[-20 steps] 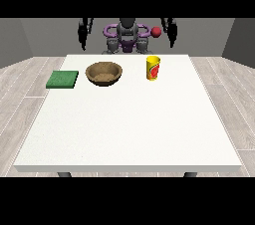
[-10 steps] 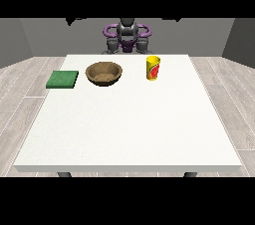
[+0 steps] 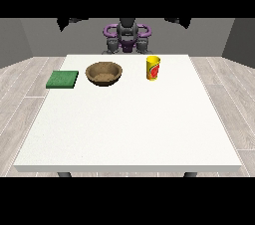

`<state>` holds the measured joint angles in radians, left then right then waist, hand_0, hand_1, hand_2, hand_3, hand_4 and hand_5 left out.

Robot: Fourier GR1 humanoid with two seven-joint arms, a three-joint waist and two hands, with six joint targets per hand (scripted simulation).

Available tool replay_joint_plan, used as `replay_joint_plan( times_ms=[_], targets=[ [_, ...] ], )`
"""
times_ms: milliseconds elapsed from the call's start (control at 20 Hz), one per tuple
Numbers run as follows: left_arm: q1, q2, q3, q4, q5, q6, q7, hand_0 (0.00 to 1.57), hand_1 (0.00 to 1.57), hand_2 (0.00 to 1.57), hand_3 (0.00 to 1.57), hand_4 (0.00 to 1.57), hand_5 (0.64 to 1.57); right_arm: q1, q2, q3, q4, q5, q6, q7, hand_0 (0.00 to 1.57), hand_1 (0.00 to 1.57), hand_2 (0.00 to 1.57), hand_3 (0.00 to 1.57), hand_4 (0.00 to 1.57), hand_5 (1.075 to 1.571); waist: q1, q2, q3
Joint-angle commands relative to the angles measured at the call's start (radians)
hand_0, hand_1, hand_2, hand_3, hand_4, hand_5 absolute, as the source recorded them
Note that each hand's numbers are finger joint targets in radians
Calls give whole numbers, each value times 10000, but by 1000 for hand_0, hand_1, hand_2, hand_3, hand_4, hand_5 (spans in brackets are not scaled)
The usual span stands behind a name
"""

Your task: Pick the cup and pour the ball into the bowl, then pick the bowl and place it on the pad

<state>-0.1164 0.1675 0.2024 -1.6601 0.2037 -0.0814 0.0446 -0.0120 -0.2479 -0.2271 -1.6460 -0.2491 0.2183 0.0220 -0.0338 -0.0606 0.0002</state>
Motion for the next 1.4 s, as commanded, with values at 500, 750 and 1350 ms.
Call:
replay_joint_plan(
  times_ms=[500, 750, 1350],
  targets=[
    [-862, -831, 237, 3780, -1062, 354, -5041, 0, 0, 0, 0, 0, 1518, -759, 332, 111, 565, 319, 458, -1824, 0, 0, 0, 0, 0, 1571, -793, 2385, -8],
    [-1098, -1434, -161, 5260, -1820, 971, -6832, 0, 0, 0, 0, 0, 1523, -971, 166, -19, 1108, 574, 662, -2559, 0, 0, 0, 0, 0, 1570, -782, 2803, -7],
    [-2937, -1106, 393, 9343, -1958, 1554, -9232, 0, 0, 0, 0, 0, 1520, -1341, 461, 239, 1444, 659, 664, -2513, 0, 0, 0, 0, 0, 1571, -1044, 3074, -11]
  ],
)
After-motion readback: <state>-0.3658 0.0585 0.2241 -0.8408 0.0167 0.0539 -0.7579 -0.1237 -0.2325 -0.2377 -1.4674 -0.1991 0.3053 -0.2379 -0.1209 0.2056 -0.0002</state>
